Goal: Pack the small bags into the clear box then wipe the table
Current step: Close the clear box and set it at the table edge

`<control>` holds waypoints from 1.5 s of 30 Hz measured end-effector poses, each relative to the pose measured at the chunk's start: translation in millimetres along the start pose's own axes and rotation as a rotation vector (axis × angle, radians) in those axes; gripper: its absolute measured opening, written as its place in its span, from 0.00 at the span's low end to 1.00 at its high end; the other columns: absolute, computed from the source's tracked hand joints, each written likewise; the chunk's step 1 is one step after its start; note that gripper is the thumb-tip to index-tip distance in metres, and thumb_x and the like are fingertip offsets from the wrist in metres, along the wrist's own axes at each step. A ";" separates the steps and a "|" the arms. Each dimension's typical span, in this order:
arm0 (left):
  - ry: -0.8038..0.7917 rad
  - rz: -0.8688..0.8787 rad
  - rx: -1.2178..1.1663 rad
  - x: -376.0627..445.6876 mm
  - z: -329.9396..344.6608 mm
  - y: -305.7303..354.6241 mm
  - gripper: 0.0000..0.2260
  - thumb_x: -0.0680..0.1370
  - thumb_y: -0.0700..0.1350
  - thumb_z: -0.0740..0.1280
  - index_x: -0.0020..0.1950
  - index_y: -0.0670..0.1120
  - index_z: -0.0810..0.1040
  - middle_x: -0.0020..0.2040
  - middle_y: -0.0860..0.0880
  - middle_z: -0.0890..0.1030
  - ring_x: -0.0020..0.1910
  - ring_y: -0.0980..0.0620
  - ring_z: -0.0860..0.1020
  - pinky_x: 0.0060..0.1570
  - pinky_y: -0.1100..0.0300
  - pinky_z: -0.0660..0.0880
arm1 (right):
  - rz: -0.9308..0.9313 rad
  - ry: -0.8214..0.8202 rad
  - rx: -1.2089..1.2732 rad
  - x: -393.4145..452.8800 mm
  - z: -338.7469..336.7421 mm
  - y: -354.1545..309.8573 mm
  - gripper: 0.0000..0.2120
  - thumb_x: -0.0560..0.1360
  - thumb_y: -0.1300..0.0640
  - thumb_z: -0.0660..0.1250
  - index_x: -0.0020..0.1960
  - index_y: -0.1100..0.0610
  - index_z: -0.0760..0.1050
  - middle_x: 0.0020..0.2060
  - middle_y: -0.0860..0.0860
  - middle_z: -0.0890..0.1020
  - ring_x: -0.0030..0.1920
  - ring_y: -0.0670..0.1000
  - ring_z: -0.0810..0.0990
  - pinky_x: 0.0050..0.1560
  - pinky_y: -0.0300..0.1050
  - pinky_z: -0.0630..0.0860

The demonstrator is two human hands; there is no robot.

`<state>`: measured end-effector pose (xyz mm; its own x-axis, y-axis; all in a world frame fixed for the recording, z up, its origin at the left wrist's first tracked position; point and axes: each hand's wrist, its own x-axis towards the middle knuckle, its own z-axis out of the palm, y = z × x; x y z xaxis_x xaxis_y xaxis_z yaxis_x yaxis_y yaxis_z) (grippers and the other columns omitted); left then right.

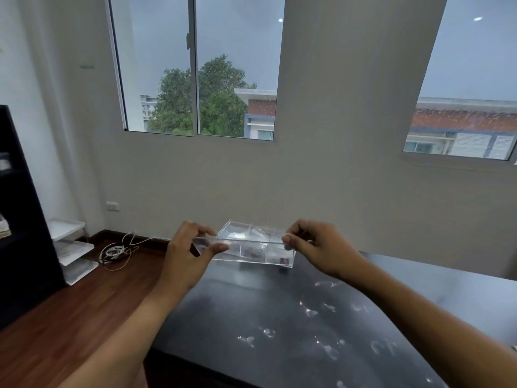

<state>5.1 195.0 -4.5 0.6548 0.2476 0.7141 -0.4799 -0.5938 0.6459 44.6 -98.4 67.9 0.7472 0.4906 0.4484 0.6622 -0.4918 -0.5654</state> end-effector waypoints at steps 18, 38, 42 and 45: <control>0.185 -0.154 -0.274 72.4 69.6 -15.5 0.15 0.78 0.49 0.73 0.63 0.56 0.76 0.64 0.50 0.76 0.58 0.54 0.81 0.59 0.57 0.78 | -0.079 0.131 -0.529 43.5 14.1 43.6 0.52 0.61 0.44 0.79 0.79 0.54 0.59 0.65 0.50 0.68 0.61 0.53 0.71 0.54 0.51 0.79; -0.091 -0.345 0.136 52.0 84.0 -53.8 0.10 0.79 0.45 0.67 0.59 0.51 0.82 0.63 0.47 0.78 0.62 0.53 0.75 0.62 0.63 0.66 | 0.199 -0.194 -0.042 72.4 24.7 110.0 0.55 0.57 0.38 0.85 0.78 0.51 0.67 0.67 0.44 0.77 0.65 0.43 0.77 0.67 0.44 0.74; -0.106 -0.363 0.166 53.0 83.4 -54.3 0.11 0.79 0.45 0.67 0.61 0.49 0.82 0.63 0.46 0.79 0.64 0.50 0.76 0.62 0.64 0.65 | 0.205 -0.212 -0.057 73.1 25.2 114.2 0.54 0.57 0.37 0.85 0.77 0.51 0.68 0.67 0.45 0.77 0.64 0.44 0.77 0.69 0.47 0.74; -0.123 -0.365 0.170 51.7 82.7 -53.0 0.12 0.80 0.45 0.66 0.62 0.48 0.82 0.64 0.46 0.78 0.64 0.50 0.76 0.62 0.65 0.64 | 0.206 -0.222 -0.066 72.5 27.2 117.0 0.51 0.58 0.36 0.84 0.75 0.52 0.71 0.64 0.43 0.78 0.62 0.43 0.77 0.65 0.43 0.74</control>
<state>112.7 175.9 -24.2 0.8337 0.3778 0.4028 -0.1071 -0.6049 0.7891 174.7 -100.8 15.4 0.8404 0.5172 0.1623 0.5054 -0.6392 -0.5796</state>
